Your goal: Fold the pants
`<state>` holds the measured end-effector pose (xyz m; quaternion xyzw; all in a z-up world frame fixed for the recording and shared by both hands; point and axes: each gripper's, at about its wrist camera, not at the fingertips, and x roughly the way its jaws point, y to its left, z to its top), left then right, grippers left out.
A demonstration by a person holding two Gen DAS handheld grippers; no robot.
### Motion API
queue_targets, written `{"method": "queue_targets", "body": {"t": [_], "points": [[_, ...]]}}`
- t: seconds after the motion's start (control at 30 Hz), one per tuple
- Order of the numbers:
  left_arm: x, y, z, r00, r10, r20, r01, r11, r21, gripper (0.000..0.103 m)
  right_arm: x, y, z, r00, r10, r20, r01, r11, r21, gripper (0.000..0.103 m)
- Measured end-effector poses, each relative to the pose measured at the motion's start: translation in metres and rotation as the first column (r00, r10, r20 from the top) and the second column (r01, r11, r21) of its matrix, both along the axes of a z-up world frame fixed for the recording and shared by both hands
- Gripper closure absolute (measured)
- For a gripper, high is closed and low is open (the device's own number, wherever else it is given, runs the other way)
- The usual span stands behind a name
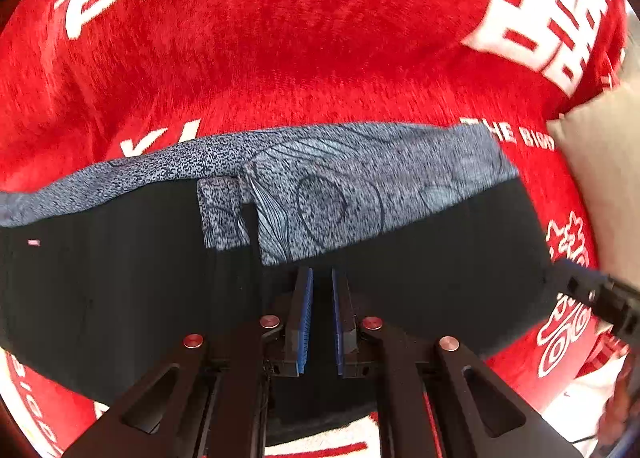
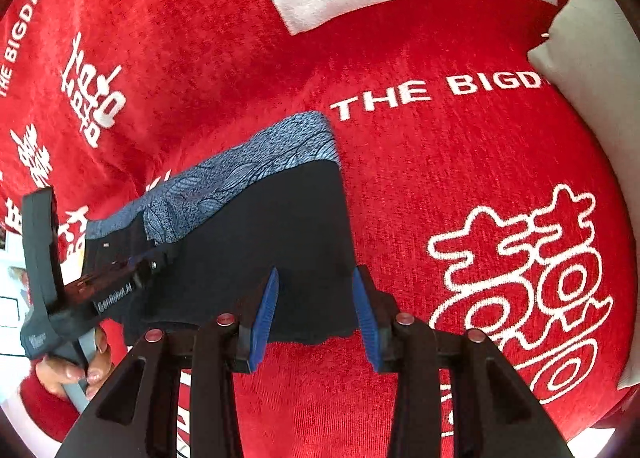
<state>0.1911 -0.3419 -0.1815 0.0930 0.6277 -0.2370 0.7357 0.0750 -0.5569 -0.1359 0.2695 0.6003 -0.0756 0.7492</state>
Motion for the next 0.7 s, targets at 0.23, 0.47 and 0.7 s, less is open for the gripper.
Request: {"method": "queue_targets", "body": {"t": [0.23,0.47,0.7], "points": [[-0.005,0.015,0.011,0.998,0.055,-0.019,-0.055,0.998,-0.018,0.092,0.003,0.018,0.005,0.999,0.035,-0.002,-0.035,0.998,-0.045,0.061],[-0.013,0.034,0.024,0.994,0.103,0.022,-0.104,0.994,0.037,0.033,0.006,0.034,0.016,0.996,0.088,0.033,-0.084,0.991,-0.104,0.061],[-0.021,0.055,0.034,0.986,0.16,0.05,-0.161,0.987,0.023,0.017,0.014,0.061,0.014,0.989,0.145,0.027,-0.142,0.986,-0.082,0.061]]}}
